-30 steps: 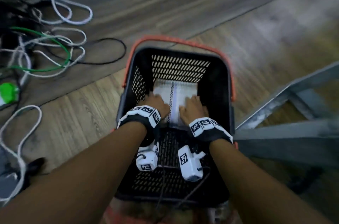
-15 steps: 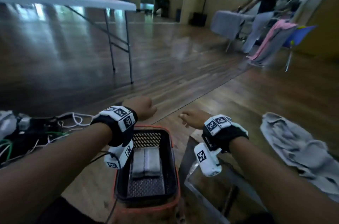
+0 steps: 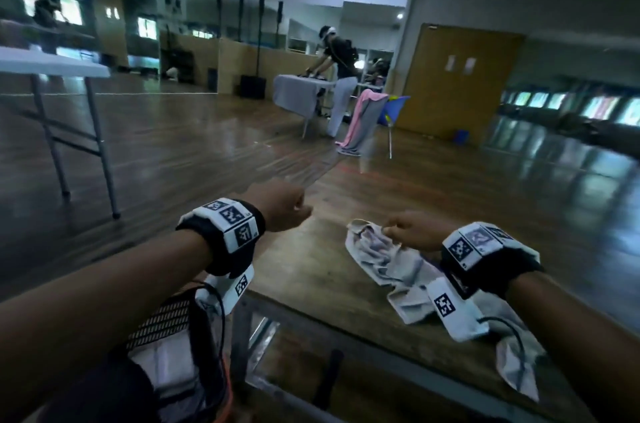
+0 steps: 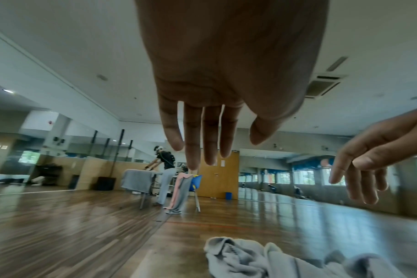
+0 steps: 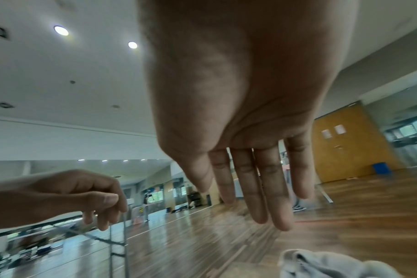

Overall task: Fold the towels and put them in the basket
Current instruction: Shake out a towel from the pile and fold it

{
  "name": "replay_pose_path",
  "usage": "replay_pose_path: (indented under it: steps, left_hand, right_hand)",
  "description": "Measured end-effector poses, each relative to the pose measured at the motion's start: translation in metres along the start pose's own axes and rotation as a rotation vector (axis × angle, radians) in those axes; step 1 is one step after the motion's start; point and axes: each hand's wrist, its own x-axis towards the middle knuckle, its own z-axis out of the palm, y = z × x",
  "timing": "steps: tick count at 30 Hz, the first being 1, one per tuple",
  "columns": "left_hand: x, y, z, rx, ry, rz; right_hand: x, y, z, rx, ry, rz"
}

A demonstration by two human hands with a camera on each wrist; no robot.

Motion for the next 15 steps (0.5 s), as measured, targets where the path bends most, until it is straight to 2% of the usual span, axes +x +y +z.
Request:
replay_pose_path:
  steps: [6,10,15]
  left_hand:
    - [0.048,0.080,0.042,-0.035,-0.030,0.244]
    - [0.073,0.116,0.091,-0.073,-0.190,0.280]
    - [0.111,0.143,0.168,-0.056,-0.355,0.392]
  right_hand:
    - [-0.050,0.083,0.016,0.098,0.008,0.226]
    - [-0.058,0.128,0.051,0.130,-0.054,0.320]
    - [-0.026,0.176,0.102,0.197,-0.039,0.404]
